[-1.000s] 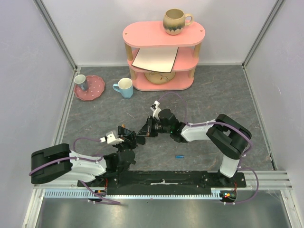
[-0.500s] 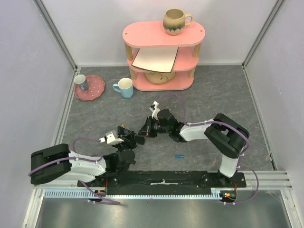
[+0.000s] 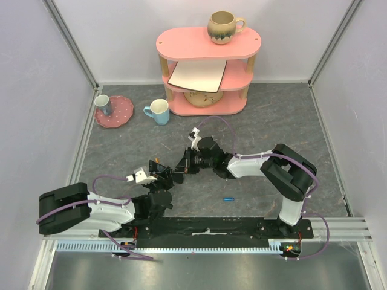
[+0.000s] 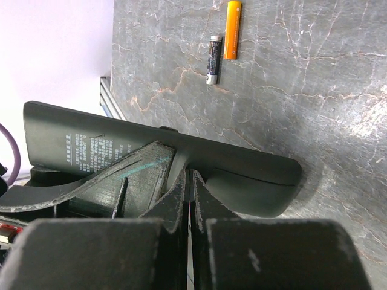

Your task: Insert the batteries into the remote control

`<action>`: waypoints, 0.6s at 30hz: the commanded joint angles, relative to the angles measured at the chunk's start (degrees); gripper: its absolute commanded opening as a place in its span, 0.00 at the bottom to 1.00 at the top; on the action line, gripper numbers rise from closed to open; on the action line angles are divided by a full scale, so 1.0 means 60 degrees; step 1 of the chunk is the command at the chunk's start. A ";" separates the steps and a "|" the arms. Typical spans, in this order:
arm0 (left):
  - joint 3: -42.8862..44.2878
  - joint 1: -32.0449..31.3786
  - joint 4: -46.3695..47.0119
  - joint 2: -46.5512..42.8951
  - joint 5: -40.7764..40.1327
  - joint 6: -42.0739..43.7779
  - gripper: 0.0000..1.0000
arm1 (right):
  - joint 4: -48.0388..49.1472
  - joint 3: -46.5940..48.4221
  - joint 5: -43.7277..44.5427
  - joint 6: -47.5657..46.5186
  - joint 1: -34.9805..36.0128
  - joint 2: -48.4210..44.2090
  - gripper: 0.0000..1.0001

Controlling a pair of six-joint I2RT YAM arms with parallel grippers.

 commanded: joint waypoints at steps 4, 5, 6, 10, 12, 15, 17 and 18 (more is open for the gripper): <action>0.0214 -0.0029 -0.0212 -0.0013 -0.0356 0.0506 0.02 | -0.2276 0.0540 0.0707 -0.0960 0.0249 0.0142 0.00; 0.0229 -0.0029 -0.0226 -0.0027 -0.0341 0.0492 0.02 | -0.2495 0.0540 0.0738 -0.1062 0.0249 0.0142 0.00; 0.0229 -0.0029 -0.0226 -0.0027 -0.0341 0.0506 0.02 | -0.2555 0.0555 0.0767 -0.1077 0.0249 0.0098 0.00; 0.0258 -0.0029 -0.0241 -0.0013 -0.0341 0.0506 0.02 | -0.2804 0.0599 0.0870 -0.1180 0.0249 0.0083 0.00; 0.0273 -0.0029 -0.0241 0.0002 -0.0341 0.0506 0.02 | -0.2892 0.0613 0.0913 -0.1209 0.0263 0.0083 0.00; 0.0273 -0.0029 -0.0255 -0.0013 -0.0341 0.0521 0.02 | -0.2907 0.0613 0.0943 -0.1239 0.0263 0.0039 0.00; 0.0273 -0.0029 -0.0270 -0.0013 -0.0327 0.0521 0.02 | -0.3009 0.0643 0.1016 -0.1268 0.0263 0.0039 0.00; 0.0273 -0.0029 -0.0270 0.0002 -0.0341 0.0521 0.02 | -0.3068 0.0672 0.1045 -0.1355 0.0263 0.0039 0.00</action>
